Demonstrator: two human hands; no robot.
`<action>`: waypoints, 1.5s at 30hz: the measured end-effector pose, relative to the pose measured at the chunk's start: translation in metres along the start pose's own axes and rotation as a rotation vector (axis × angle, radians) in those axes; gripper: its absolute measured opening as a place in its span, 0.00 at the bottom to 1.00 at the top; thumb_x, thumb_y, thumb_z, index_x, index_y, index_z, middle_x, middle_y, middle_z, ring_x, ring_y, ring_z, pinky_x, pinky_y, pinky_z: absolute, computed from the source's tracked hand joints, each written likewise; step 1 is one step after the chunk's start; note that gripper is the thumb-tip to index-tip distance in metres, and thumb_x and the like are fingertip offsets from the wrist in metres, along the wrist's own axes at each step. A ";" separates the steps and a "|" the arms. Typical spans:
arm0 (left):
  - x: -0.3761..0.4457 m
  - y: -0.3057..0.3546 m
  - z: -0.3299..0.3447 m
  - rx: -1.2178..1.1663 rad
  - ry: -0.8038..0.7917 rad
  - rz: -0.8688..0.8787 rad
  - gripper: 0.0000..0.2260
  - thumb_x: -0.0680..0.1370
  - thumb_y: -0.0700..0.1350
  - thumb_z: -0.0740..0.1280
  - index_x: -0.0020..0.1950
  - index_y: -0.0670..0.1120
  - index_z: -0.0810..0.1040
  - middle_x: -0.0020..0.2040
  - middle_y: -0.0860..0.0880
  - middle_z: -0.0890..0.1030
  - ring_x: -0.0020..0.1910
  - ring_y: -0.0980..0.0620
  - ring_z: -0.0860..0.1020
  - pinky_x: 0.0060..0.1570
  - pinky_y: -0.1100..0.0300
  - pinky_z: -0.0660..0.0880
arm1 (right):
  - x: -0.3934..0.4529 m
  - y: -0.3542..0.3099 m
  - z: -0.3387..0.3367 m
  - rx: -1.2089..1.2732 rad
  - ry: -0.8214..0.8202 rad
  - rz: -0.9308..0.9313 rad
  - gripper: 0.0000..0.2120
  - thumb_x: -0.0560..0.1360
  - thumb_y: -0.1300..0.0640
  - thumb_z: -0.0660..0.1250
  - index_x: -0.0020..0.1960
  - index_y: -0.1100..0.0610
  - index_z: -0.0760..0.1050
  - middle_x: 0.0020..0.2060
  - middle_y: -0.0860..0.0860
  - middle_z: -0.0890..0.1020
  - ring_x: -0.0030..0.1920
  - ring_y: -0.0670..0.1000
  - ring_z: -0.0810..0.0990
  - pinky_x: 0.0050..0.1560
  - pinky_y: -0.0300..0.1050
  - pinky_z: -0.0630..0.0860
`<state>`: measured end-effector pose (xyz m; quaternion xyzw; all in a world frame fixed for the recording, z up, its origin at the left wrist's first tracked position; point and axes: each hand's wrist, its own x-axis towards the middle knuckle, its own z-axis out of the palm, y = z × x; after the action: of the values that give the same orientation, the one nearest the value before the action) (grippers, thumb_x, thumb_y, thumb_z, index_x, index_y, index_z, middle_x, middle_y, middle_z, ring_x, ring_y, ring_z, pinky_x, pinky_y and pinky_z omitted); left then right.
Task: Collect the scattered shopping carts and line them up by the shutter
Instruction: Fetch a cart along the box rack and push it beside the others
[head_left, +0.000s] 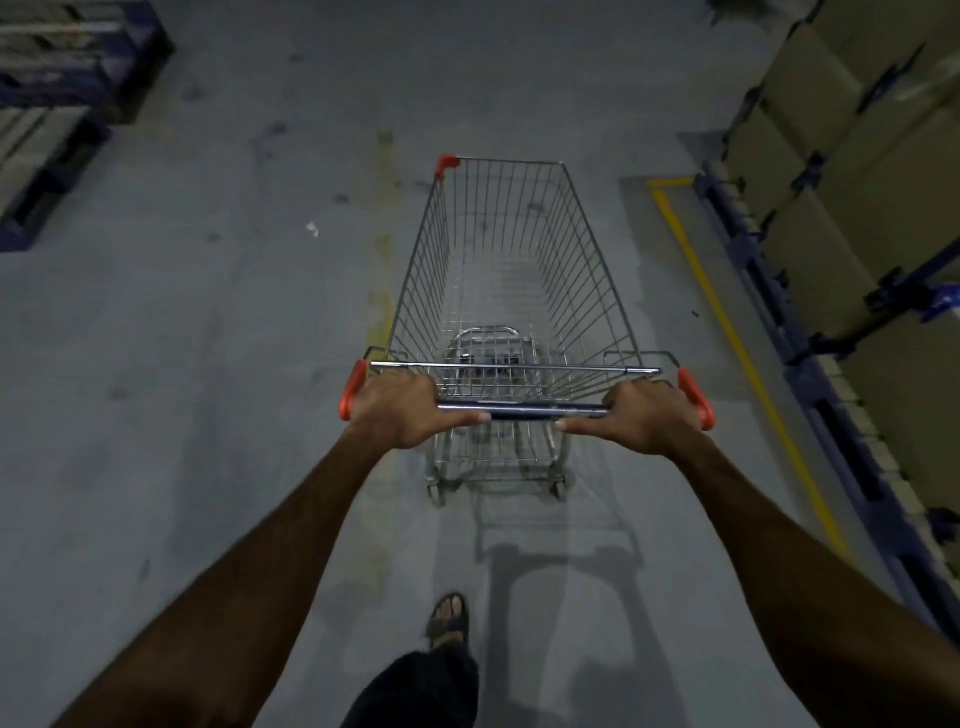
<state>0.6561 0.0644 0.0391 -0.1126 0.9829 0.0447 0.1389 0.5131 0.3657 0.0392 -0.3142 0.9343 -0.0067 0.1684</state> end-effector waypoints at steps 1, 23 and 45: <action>0.011 -0.006 -0.005 -0.001 -0.010 0.002 0.41 0.68 0.87 0.49 0.36 0.50 0.78 0.38 0.51 0.81 0.38 0.51 0.79 0.49 0.52 0.74 | 0.014 -0.001 -0.005 -0.002 0.005 -0.005 0.49 0.59 0.08 0.47 0.32 0.54 0.76 0.26 0.47 0.78 0.29 0.48 0.78 0.43 0.46 0.76; 0.372 -0.135 -0.114 -0.033 0.020 -0.056 0.43 0.65 0.89 0.46 0.32 0.50 0.74 0.33 0.51 0.78 0.35 0.50 0.78 0.54 0.46 0.79 | 0.407 0.028 -0.131 -0.029 0.051 -0.055 0.50 0.58 0.07 0.46 0.33 0.53 0.79 0.28 0.48 0.81 0.31 0.49 0.81 0.48 0.51 0.82; 0.764 -0.271 -0.242 0.019 0.026 -0.116 0.44 0.67 0.88 0.46 0.34 0.50 0.76 0.36 0.51 0.80 0.40 0.48 0.78 0.62 0.42 0.71 | 0.831 0.059 -0.279 -0.046 0.054 -0.097 0.47 0.59 0.08 0.48 0.30 0.52 0.77 0.28 0.47 0.80 0.32 0.48 0.80 0.46 0.50 0.80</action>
<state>-0.0591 -0.3866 0.0395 -0.1686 0.9768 0.0259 0.1296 -0.2297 -0.1029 0.0372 -0.3623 0.9222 -0.0021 0.1352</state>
